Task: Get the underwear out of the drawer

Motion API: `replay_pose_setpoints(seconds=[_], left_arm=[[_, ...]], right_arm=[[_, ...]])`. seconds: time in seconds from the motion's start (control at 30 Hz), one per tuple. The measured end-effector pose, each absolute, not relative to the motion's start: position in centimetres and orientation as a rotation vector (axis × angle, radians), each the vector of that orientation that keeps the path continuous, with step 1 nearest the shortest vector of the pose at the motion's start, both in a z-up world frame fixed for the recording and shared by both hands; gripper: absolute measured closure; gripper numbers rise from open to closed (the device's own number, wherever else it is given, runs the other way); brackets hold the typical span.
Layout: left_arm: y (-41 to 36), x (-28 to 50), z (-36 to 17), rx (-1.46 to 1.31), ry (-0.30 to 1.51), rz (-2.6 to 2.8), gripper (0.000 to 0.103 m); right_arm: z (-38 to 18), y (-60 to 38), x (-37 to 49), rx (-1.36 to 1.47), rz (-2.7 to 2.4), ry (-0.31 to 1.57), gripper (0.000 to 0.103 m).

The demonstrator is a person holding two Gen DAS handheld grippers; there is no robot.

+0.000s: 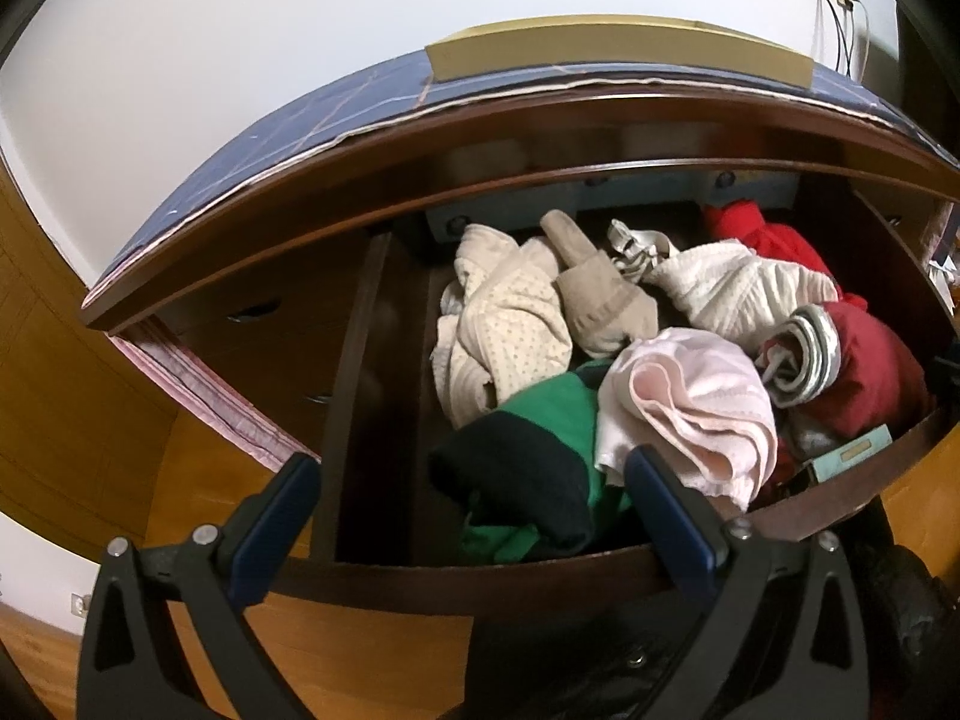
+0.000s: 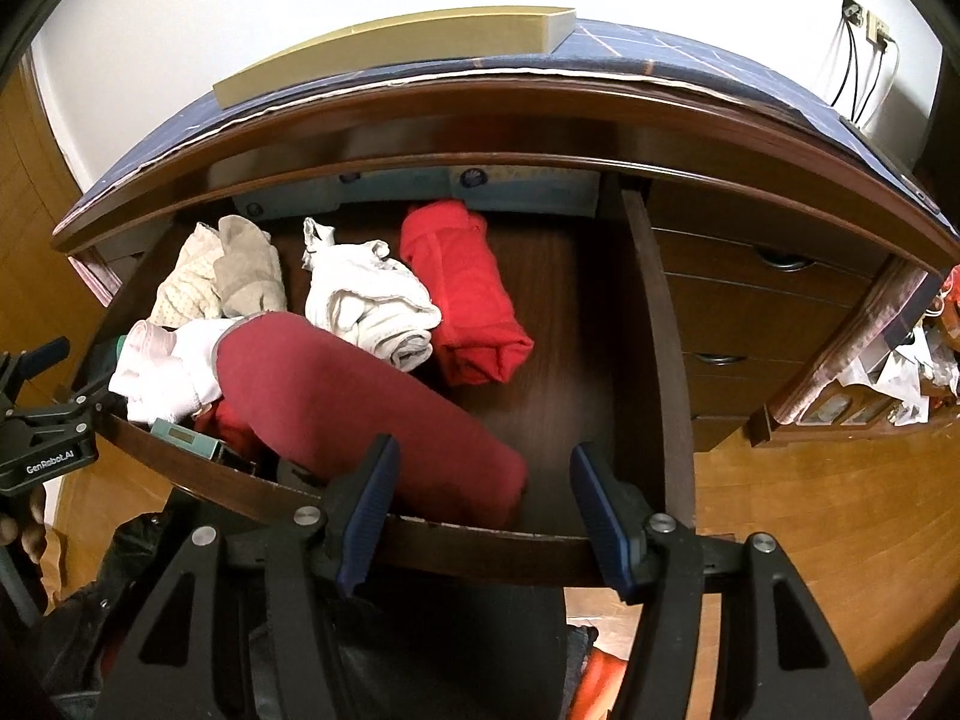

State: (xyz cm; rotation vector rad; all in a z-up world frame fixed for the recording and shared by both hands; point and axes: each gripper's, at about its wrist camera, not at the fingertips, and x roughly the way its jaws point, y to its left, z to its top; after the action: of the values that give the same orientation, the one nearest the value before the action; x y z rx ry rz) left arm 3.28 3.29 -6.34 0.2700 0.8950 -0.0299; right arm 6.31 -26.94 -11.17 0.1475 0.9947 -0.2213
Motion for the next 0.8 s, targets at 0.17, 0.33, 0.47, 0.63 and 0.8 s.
replay_pose_setpoints(seconds=[0.17, 0.33, 0.47, 0.63, 0.8], left_arm=[[3.65, 3.51, -6.42, 0.239, 0.914, -0.049, 0.000], [3.47, 3.43, -6.40, 0.251, 0.906, -0.040, 0.000], [3.60, 3.43, -6.33, 0.249, 0.905, -0.045, 0.000], [3.94, 3.72, -6.40, 0.223, 0.926, -0.059, 0.000], [3.81, 3.78, -6.40, 0.236, 0.931, -0.062, 0.000]], right_arm=[[-11.24, -27.18, 6.19, 0.160, -0.211, 0.992, 0.042], [-11.25, -27.19, 6.07, 0.167, -0.215, 0.984, 0.042], [-11.25, -27.20, 6.02, 0.169, -0.219, 0.979, 0.040], [-11.32, -27.52, 5.98, 0.174, -0.220, 0.977, 0.036], [-11.40, -27.69, 6.03, 0.183, -0.218, 0.976, 0.033]])
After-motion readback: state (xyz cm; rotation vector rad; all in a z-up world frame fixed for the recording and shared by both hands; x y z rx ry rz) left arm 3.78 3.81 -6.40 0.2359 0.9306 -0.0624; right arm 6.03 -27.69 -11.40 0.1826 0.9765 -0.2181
